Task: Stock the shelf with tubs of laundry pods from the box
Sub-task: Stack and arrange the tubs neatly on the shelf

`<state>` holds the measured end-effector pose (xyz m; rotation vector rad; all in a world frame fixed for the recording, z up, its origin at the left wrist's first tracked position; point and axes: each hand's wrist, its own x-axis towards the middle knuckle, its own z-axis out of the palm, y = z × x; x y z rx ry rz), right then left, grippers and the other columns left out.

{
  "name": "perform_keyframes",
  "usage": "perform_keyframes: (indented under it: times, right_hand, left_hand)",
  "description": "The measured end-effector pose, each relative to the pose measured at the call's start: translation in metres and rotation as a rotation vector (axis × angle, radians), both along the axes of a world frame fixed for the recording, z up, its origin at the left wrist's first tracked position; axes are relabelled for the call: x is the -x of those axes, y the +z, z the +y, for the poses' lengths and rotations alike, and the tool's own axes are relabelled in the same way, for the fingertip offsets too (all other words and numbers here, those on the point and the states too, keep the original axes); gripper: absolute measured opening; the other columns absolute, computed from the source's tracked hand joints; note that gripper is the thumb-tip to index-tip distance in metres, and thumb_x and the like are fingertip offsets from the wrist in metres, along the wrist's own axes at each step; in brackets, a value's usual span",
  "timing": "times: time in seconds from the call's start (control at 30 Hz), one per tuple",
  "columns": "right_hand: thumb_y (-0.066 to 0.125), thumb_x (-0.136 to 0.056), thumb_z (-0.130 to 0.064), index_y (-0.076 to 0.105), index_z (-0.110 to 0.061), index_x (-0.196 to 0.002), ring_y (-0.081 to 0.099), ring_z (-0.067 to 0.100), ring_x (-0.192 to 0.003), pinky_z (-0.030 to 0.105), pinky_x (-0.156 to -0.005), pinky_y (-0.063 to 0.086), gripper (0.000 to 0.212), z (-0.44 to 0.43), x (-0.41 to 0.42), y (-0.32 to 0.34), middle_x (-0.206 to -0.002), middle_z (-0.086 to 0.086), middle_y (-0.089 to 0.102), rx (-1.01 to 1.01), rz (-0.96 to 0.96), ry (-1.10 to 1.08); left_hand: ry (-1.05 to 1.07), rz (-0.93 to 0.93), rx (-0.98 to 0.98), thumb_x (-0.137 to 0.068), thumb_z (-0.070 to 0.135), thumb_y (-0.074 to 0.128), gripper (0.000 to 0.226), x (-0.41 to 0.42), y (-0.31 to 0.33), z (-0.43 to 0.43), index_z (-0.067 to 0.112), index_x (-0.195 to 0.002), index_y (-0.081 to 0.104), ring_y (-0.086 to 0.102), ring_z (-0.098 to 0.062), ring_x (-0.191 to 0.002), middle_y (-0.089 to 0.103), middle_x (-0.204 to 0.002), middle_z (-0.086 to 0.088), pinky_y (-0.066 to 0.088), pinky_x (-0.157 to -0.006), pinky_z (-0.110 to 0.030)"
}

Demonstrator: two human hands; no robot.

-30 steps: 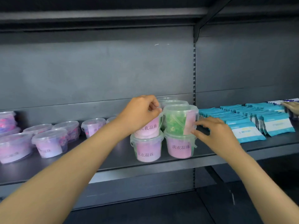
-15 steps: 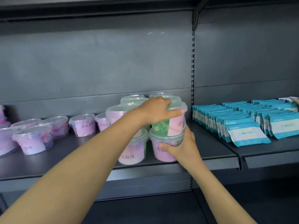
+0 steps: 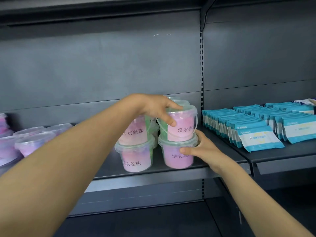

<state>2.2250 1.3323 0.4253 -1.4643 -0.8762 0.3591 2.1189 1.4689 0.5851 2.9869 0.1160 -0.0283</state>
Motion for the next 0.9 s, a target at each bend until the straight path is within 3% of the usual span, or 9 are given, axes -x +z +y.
perform_keyframes:
  times: [0.17, 0.27, 0.33, 0.47, 0.6, 0.77, 0.9]
  right_hand:
    - [0.088, -0.043, -0.042, 0.042, -0.032, -0.136, 0.056, 0.007, -0.118, 0.03, -0.102, 0.043, 0.104, -0.01, -0.007, 0.006, -0.127, -0.013, 0.06, 0.123, 0.005, 0.128]
    - [0.087, -0.054, -0.041, 0.024, -0.024, -0.148, 0.044, 0.011, -0.129, 0.031, -0.107, 0.035, 0.114, -0.007, 0.006, 0.0, -0.146, -0.007, 0.039, 0.123, -0.016, -0.11]
    - [0.084, -0.064, -0.033, 0.026, -0.018, -0.147, 0.039, 0.013, -0.131, 0.028, -0.102, 0.034, 0.102, 0.001, 0.019, -0.006, -0.145, -0.002, 0.03, 0.048, -0.048, -0.278]
    - [0.084, -0.064, -0.028, 0.042, -0.025, -0.131, 0.043, 0.009, -0.117, 0.024, -0.095, 0.036, 0.079, 0.012, 0.031, -0.013, -0.124, -0.008, 0.034, -0.02, -0.129, -0.36]
    - [0.088, -0.055, -0.035, 0.05, -0.035, -0.119, 0.054, 0.009, -0.114, 0.029, -0.092, 0.047, 0.075, 0.009, 0.017, -0.011, -0.132, -0.004, 0.046, 0.0, -0.056, -0.238]
    - [0.08, -0.071, -0.016, 0.048, -0.039, -0.105, 0.054, -0.008, -0.097, 0.011, -0.068, 0.044, 0.052, 0.003, 0.015, 0.001, -0.112, -0.014, 0.058, 0.023, -0.035, -0.088]
    - [0.077, -0.074, -0.011, 0.049, -0.04, -0.096, 0.053, -0.011, -0.088, 0.002, -0.059, 0.044, 0.046, -0.004, 0.016, 0.011, -0.102, -0.018, 0.059, 0.072, -0.066, -0.044]
  left_hand:
    - [-0.02, -0.03, 0.01, -0.083, 0.034, 0.067, 0.07, 0.003, -0.002, -0.001, 0.033, -0.143, 0.032, 0.024, -0.012, -0.142, 0.027, -0.153, 0.006, 0.021, -0.113, -0.025]
    - [-0.021, -0.119, -0.066, -0.086, 0.05, 0.056, 0.066, 0.001, -0.011, -0.006, 0.027, -0.144, 0.033, 0.027, -0.013, -0.141, 0.029, -0.153, 0.005, 0.021, -0.112, -0.025]
    - [-0.013, -0.21, -0.092, -0.089, 0.051, 0.049, 0.061, -0.002, -0.018, -0.011, 0.023, -0.142, 0.037, 0.032, -0.016, -0.139, 0.034, -0.151, 0.002, 0.025, -0.11, -0.025]
    - [-0.019, -0.256, -0.056, -0.09, 0.044, 0.053, 0.057, -0.003, -0.022, -0.012, 0.018, -0.139, 0.042, 0.034, -0.017, -0.137, 0.038, -0.149, 0.0, 0.026, -0.108, -0.023]
    - [-0.029, -0.18, 0.032, -0.088, 0.04, 0.058, 0.057, 0.003, -0.015, 0.0, 0.02, -0.139, 0.044, 0.032, -0.012, -0.138, 0.036, -0.149, 0.004, 0.023, -0.109, -0.022]
    - [-0.035, -0.198, 0.082, -0.088, 0.035, 0.06, 0.056, 0.006, -0.018, 0.007, 0.02, -0.139, 0.043, 0.031, -0.012, -0.139, 0.035, -0.15, 0.004, 0.022, -0.104, -0.018]
    - [-0.044, -0.209, 0.076, -0.088, 0.034, 0.06, 0.055, 0.007, -0.019, 0.007, 0.02, -0.139, 0.044, 0.033, -0.011, -0.138, 0.037, -0.149, 0.005, 0.023, -0.105, -0.017]
